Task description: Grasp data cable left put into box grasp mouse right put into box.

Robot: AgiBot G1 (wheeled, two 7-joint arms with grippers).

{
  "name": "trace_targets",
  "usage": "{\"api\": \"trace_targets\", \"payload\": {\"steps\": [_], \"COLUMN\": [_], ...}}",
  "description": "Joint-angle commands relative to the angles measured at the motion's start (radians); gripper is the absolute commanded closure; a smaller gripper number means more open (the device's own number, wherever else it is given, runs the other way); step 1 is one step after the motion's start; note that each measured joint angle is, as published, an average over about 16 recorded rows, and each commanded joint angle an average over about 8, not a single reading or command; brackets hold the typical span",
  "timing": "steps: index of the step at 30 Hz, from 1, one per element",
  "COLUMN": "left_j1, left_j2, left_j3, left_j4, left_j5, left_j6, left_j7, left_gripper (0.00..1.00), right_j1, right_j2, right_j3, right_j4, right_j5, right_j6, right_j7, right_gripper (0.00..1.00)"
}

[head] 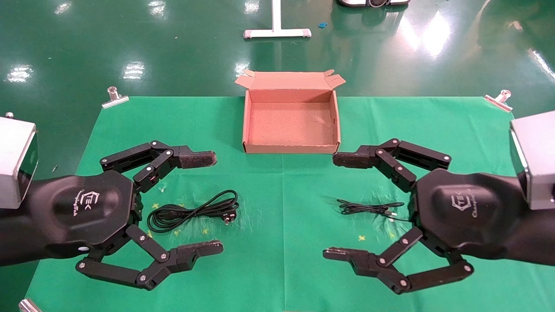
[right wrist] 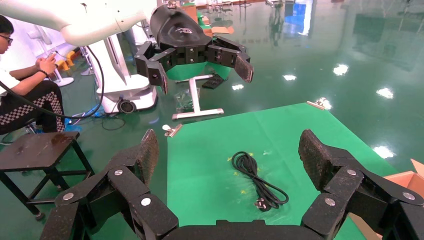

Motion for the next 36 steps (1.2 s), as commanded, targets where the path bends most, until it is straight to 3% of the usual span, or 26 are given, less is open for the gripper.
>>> {"api": "trace_targets", "payload": {"steps": [1, 31, 36], "left_j1": [0.000, 0.000, -0.014], "left_j2": [0.000, 0.000, -0.011], "left_j3": [0.000, 0.000, 0.032], "left_j4": [0.000, 0.000, -0.014], "left_j5": [0.000, 0.000, 0.074], "left_j6": [0.000, 0.000, -0.008], "left_j7": [0.000, 0.000, -0.027], "left_gripper": [0.00, 0.00, 0.00], "right_j1": [0.000, 0.000, -0.006], "right_j2": [0.000, 0.000, 0.001], "right_j3": [0.000, 0.000, -0.004], "right_j4": [0.000, 0.000, -0.004], "right_j5": [0.000, 0.000, -0.022], "right_j6": [0.000, 0.000, 0.001], "right_j7": [0.000, 0.000, -0.024], "right_gripper": [0.00, 0.00, 0.00]}}
